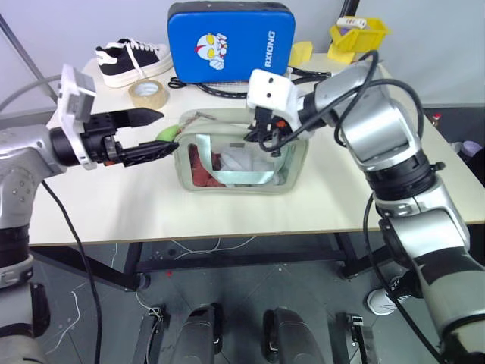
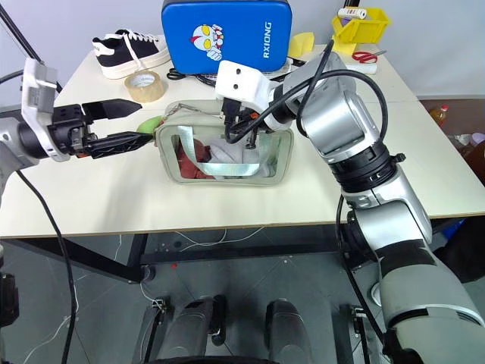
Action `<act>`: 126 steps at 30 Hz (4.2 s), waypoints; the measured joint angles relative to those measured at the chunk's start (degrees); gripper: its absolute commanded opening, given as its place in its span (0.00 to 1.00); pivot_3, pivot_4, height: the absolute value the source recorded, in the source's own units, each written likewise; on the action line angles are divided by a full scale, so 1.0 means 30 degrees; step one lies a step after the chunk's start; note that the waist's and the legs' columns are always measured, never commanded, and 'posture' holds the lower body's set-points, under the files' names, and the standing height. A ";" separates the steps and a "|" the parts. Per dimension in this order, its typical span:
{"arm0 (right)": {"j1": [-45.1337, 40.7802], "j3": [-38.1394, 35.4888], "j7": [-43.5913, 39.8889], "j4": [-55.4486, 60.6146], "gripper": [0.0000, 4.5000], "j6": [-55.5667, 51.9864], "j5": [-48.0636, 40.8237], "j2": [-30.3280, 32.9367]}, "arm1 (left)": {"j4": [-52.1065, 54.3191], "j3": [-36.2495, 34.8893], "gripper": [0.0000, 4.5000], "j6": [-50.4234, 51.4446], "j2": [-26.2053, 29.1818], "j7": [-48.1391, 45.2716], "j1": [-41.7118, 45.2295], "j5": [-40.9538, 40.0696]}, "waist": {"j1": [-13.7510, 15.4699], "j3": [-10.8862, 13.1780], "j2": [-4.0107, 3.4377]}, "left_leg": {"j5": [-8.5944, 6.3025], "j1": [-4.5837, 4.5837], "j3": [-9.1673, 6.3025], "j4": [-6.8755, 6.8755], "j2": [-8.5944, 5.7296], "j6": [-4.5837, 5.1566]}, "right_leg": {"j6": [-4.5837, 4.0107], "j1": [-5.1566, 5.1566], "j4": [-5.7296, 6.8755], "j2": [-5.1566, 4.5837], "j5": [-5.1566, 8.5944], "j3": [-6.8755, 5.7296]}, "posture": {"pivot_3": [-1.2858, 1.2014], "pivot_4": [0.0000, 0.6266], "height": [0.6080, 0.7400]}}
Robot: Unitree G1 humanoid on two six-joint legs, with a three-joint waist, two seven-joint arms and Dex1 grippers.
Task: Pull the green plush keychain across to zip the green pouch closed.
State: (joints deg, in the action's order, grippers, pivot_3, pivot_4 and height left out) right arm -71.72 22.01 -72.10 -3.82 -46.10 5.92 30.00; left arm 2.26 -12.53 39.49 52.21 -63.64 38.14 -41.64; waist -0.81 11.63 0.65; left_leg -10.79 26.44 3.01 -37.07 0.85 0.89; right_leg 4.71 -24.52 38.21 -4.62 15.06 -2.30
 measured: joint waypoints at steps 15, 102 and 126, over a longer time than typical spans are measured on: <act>0.1855 -0.2358 -0.0724 0.3009 0.79 -0.0910 -0.2870 0.5172 | 0.0062 0.0018 1.00 -0.0033 0.0008 -0.0034 -0.0092 0.0152 | 0.0053 -0.0010 0.0017 | -0.0007 -0.0009 0.0002 -0.0007 -0.0001 0.0011 | -0.0002 0.0027 -0.0040 -0.0011 0.0002 -0.0002 | 0.52 0.24 1.00; 0.1811 -0.4403 0.3001 0.4780 0.99 -0.1416 -0.8245 0.3370 | -0.1294 0.3374 0.00 -0.2624 -0.1192 0.0251 -0.0198 0.6576 | -0.0042 -0.0009 0.0015 | -0.0021 -0.0014 0.0018 0.0002 0.0029 0.0037 | 0.0009 0.0008 -0.0032 0.0006 -0.0009 0.0023 | 0.52 0.24 1.00; 0.0683 -0.2439 0.5696 -0.1552 0.01 -0.1386 -0.5451 0.2597 | -0.0017 0.3533 0.00 -0.2371 -0.1478 0.1020 -0.0631 0.6351 | 0.0366 -0.0013 0.0020 | -0.0026 0.0025 0.0031 -0.0042 -0.0028 0.0047 | 0.0051 0.0018 -0.0068 -0.0041 -0.0042 0.0024 | 0.52 0.24 1.00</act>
State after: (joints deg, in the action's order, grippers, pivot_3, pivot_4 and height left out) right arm -69.67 14.69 -55.01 -8.47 -50.25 -10.43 37.79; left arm 2.20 -1.94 32.38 47.78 -60.58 36.25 -22.59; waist 0.28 11.60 0.71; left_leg -10.87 26.51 3.11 -37.20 0.76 1.03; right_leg 4.87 -24.46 38.00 -4.74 14.93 -2.23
